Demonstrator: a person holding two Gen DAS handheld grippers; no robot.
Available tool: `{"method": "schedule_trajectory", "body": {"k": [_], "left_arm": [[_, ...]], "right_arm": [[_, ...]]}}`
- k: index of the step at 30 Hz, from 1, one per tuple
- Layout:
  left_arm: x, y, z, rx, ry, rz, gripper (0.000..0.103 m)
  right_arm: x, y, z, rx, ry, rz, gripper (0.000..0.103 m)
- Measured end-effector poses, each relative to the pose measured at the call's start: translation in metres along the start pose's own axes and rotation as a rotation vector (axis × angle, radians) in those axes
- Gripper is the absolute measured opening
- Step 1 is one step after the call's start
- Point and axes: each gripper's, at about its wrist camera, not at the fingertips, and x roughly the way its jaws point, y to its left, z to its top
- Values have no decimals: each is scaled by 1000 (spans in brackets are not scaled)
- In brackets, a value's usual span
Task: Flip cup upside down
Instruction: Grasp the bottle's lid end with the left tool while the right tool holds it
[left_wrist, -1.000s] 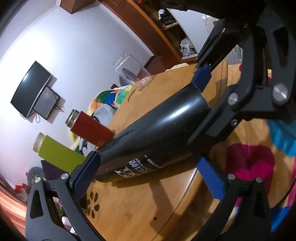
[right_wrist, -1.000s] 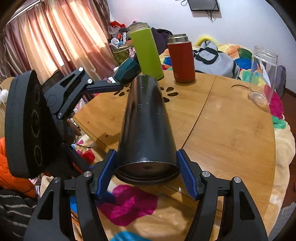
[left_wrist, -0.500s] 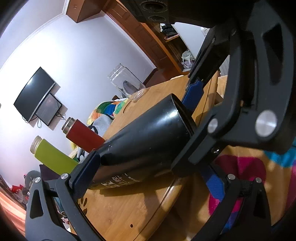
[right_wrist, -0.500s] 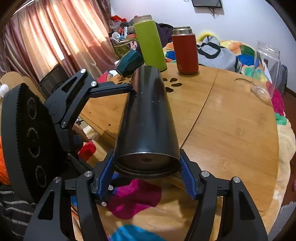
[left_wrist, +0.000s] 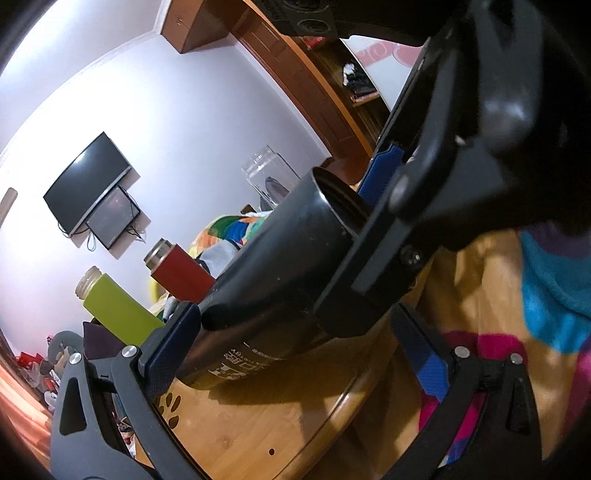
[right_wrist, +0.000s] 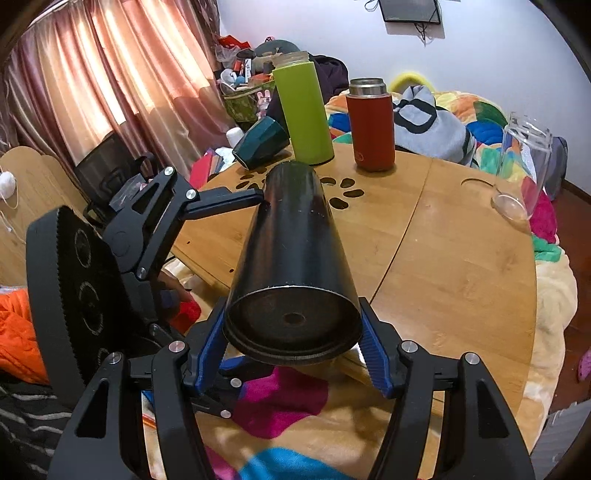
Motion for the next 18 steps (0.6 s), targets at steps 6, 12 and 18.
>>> {"method": "schedule_trajectory", "body": {"k": [6, 12, 18], "left_arm": [[-7, 7, 8, -48, -66, -4, 103], [-12, 7, 14, -45, -135, 2, 103], [-10, 7, 13, -62, -159, -39, 103]], "right_arm": [[-4, 2, 9, 1, 43, 21, 61], [-6, 5, 14, -11, 91, 35, 61], [-10, 7, 12, -41, 126, 38, 62]]}}
